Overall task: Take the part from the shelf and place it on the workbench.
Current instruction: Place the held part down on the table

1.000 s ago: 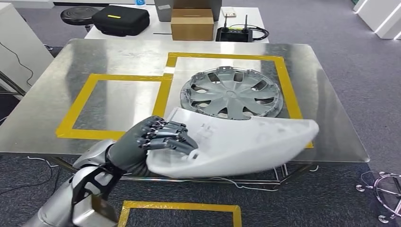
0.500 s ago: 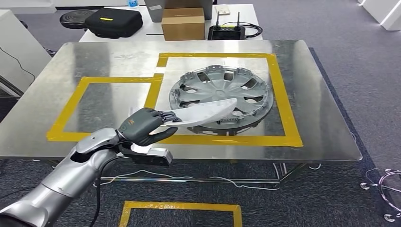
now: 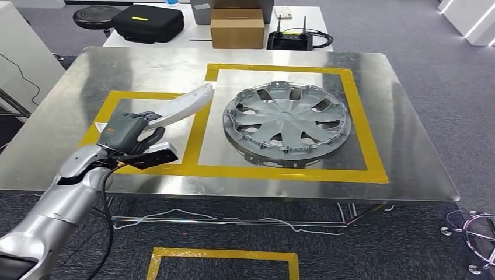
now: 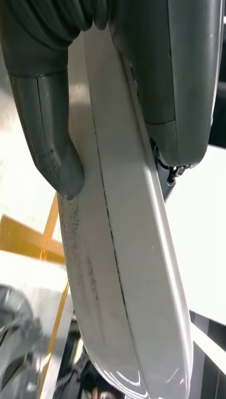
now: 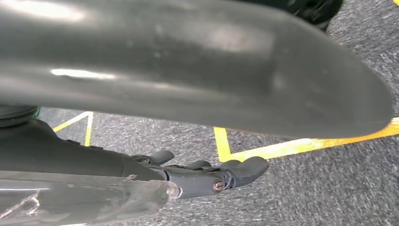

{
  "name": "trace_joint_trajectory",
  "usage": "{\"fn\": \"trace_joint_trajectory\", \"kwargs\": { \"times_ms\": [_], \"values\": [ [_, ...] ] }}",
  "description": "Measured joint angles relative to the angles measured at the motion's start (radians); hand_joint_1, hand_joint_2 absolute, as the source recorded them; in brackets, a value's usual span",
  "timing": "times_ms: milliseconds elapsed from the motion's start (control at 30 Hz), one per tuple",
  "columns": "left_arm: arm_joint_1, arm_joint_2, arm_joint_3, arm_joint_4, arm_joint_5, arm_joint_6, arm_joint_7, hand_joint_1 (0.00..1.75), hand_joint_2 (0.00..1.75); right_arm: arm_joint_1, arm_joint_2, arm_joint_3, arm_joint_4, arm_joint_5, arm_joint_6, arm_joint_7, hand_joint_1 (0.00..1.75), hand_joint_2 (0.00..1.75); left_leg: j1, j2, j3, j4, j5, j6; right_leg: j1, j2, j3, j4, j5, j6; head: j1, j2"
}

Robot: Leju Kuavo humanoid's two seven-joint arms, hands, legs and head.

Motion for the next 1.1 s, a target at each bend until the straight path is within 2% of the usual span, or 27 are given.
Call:
{"fn": "trace_joint_trajectory", "kwargs": {
  "times_ms": [33, 67, 100, 167, 200, 267, 367, 433, 500, 533, 567, 600, 633, 667, 700, 733, 767, 867, 900, 967, 1033, 1067, 1100],
  "values": [
    [0.001, -0.003, 0.017, 0.005, -0.006, 0.01, 0.008, 1.75, 1.75, 0.0, 0.002, 0.0, 0.0, 0.002, 0.0, 0.001, 0.0, 0.0, -0.001, 0.0, 0.001, 0.0, -0.001, 0.001, 0.0, 0.0, -0.025, 0.046, -0.012, 0.0, 0.0, 0.0],
    [0.001, -0.007, 0.038, 0.009, -0.013, 0.021, 0.016, 1.75, 1.75, 0.0, 0.003, 0.0, 0.0, 0.004, 0.0, 0.002, 0.0, 0.0, -0.001, 0.0, 0.002, 0.0, -0.002, 0.002, 0.0, 0.0, -0.033, 0.056, -0.005, -0.001, 0.001, 0.0],
    [0.0, -0.011, 0.06, 0.013, -0.023, 0.029, 0.023, 1.75, 1.75, 0.001, 0.005, 0.0, 0.001, 0.006, -0.001, 0.002, 0.0, 0.0, -0.002, 0.0, 0.004, 0.0, -0.003, 0.001, 0.0, 0.0, -0.021, 0.026, 0.019, -0.003, 0.001, 0.0],
    [-0.006, -0.018, 0.103, 0.019, -0.058, 0.032, 0.038, 1.75, 1.75, 0.0, 0.007, 0.0, 0.001, 0.01, -0.001, 0.005, 0.0, 0.0, -0.001, -0.001, 0.01, 0.001, -0.008, -0.003, 0.0, 0.0, 0.042, -0.103, 0.085, -0.008, 0.001, 0.0],
    [-0.013, -0.02, 0.119, 0.026, -0.08, 0.024, 0.045, 1.75, 1.75, -0.001, 0.007, 0.0, 0.001, 0.012, -0.001, 0.006, 0.0, 0.0, -0.003, -0.001, 0.011, 0.002, -0.011, -0.007, 0.001, 0.001, 0.073, -0.162, 0.105, -0.011, 0.0, 0.0],
    [-0.033, -0.024, 0.141, 0.054, -0.126, 0.003, 0.057, 1.75, 1.75, -0.003, 0.009, 0.0, 0.002, 0.017, -0.001, 0.01, 0.0, 0.0, -0.005, -0.002, 0.01, 0.001, -0.012, -0.017, 0.003, 0.002, 0.099, -0.213, 0.111, -0.017, -0.001, 0.0],
    [-0.059, -0.03, 0.149, 0.116, -0.186, -0.014, 0.084, 1.75, 1.75, -0.005, 0.01, 0.001, 0.002, 0.022, 0.002, 0.013, 0.0, 0.0, -0.002, -0.002, 0.008, 0.0, -0.015, -0.031, 0.004, 0.001, 0.103, -0.224, 0.114, -0.033, -0.002, 0.0],
    [-0.076, -0.035, 0.148, 0.161, -0.216, -0.016, 0.104, 1.75, 1.75, -0.008, 0.01, 0.002, 0.002, 0.027, 0.004, 0.013, 0.0, 0.0, -0.002, 0.0, -0.021, 0.06, -0.053, -0.038, 0.001, 0.001, 0.107, -0.232, 0.117, -0.043, -0.004, 0.0],
    [-0.092, -0.039, 0.148, 0.216, -0.243, -0.02, 0.123, 1.75, 1.75, -0.009, 0.011, 0.002, 0.002, 0.031, 0.005, 0.014, 0.0, 0.0, -0.002, 0.0, -0.088, 0.189, -0.108, -0.043, 0.001, 0.001, 0.108, -0.232, 0.116, -0.048, -0.005, 0.0],
    [-0.096, -0.041, 0.148, 0.243, -0.257, -0.023, 0.132, 1.75, 1.75, -0.01, 0.011, 0.002, 0.002, 0.033, 0.006, 0.015, 0.0, 0.0, -0.001, 0.0, -0.118, 0.243, -0.122, -0.045, 0.0, 0.002, 0.108, -0.232, 0.115, -0.049, -0.006, 0.0],
    [-0.1, -0.042, 0.148, 0.269, -0.269, -0.026, 0.14, 1.75, 1.75, -0.01, 0.011, 0.003, 0.002, 0.035, 0.006, 0.015, 0.0, 0.0, 0.0, 0.0, -0.136, 0.268, -0.118, -0.047, -0.001, 0.002, 0.109, -0.232, 0.114, -0.048, -0.006, 0.0],
    [-0.103, -0.043, 0.147, 0.288, -0.28, -0.03, 0.147, 1.75, 1.75, -0.01, 0.011, 0.004, 0.002, 0.036, 0.007, 0.016, 0.0, 0.0, 0.001, 0.001, -0.135, 0.255, -0.095, -0.049, -0.002, 0.002, 0.111, -0.232, 0.113, -0.047, -0.006, 0.0],
    [-0.109, -0.044, 0.147, 0.307, -0.291, -0.034, 0.153, 1.75, 1.75, -0.01, 0.011, 0.005, 0.002, 0.038, 0.008, 0.016, 0.0, 0.0, 0.003, 0.001, -0.117, 0.208, -0.059, -0.051, -0.004, 0.002, 0.114, -0.232, 0.111, -0.044, -0.006, 0.0],
    [-0.116, -0.045, 0.145, 0.324, -0.303, -0.04, 0.161, 1.75, 1.75, -0.01, 0.012, 0.006, 0.002, 0.039, 0.01, 0.016, 0.0, 0.0, 0.007, 0.003, -0.09, 0.146, -0.02, -0.054, -0.005, 0.002, 0.116, -0.231, 0.108, -0.04, -0.006, 0.0],
    [-0.127, -0.047, 0.143, 0.343, -0.314, -0.047, 0.169, 1.75, 1.75, -0.011, 0.012, 0.008, 0.003, 0.041, 0.012, 0.017, 0.0, 0.0, 0.009, 0.004, -0.06, 0.083, 0.006, -0.056, -0.004, 0.002, 0.116, -0.227, 0.105, -0.034, -0.008, 0.0],
    [-0.137, -0.049, 0.141, 0.362, -0.323, -0.053, 0.178, 1.75, 1.75, -0.012, 0.012, 0.009, 0.003, 0.042, 0.013, 0.017, 0.0, 0.0, 0.01, 0.004, -0.04, 0.039, 0.019, -0.054, -0.003, 0.002, 0.114, -0.224, 0.103, -0.028, -0.009, 0.0],
    [-0.144, -0.051, 0.139, 0.378, -0.329, -0.057, 0.185, 1.75, 1.75, -0.013, 0.012, 0.009, 0.003, 0.043, 0.014, 0.016, 0.0, 0.0, 0.01, 0.005, -0.03, 0.016, 0.02, -0.049, -0.001, 0.002, 0.112, -0.222, 0.102, -0.023, -0.01, 0.0],
    [-0.153, -0.06, 0.136, 0.415, -0.336, -0.059, 0.2, 1.75, 1.75, -0.013, 0.014, 0.01, 0.004, 0.045, 0.014, 0.016, 0.0, 0.0, 0.008, 0.004, -0.028, 0.009, 0.012, -0.026, -0.002, 0.001, 0.109, -0.22, 0.097, -0.01, -0.01, 0.0],
    [-0.156, -0.063, 0.136, 0.423, -0.338, -0.058, 0.202, 1.75, 1.75, -0.014, 0.015, 0.01, 0.005, 0.046, 0.014, 0.016, 0.0, 0.0, 0.008, 0.003, -0.027, 0.008, 0.012, -0.019, -0.003, 0.0, 0.1, -0.202, 0.084, -0.006, -0.008, 0.0],
    [-0.164, -0.067, 0.136, 0.433, -0.343, -0.056, 0.206, 1.75, 1.75, -0.015, 0.016, 0.01, 0.006, 0.045, 0.014, 0.016, 0.0, 0.0, 0.008, 0.003, -0.024, 0.007, 0.011, -0.01, -0.003, -0.001, 0.052, -0.103, 0.036, 0.0, -0.004, 0.0],
    [-0.168, -0.07, 0.136, 0.441, -0.35, -0.056, 0.21, 0.87, 0.87, -0.014, 0.017, 0.01, 0.006, 0.045, 0.014, 0.016, 0.0, 0.0, 0.004, 0.003, -0.022, 0.008, 0.007, -0.004, -0.003, -0.001, -0.02, 0.03, -0.01, 0.001, -0.002, 0.0],
    [-0.168, -0.071, 0.136, 0.444, -0.354, -0.059, 0.209, 0.44, 0.44, -0.014, 0.017, 0.01, 0.007, 0.045, 0.014, 0.017, 0.0, 0.0, 0.002, 0.002, -0.02, 0.008, 0.006, -0.002, -0.002, -0.001, -0.042, 0.064, -0.011, -0.001, -0.002, 0.0],
    [-0.169, -0.072, 0.136, 0.447, -0.358, -0.064, 0.207, 0.0, 0.0, -0.013, 0.017, 0.01, 0.007, 0.045, 0.015, 0.017, 0.0, 0.0, 0.001, 0.001, -0.017, 0.008, 0.003, 0.0, -0.001, -0.001, -0.045, 0.058, 0.006, -0.004, -0.001, 0.0]
  ]
}}
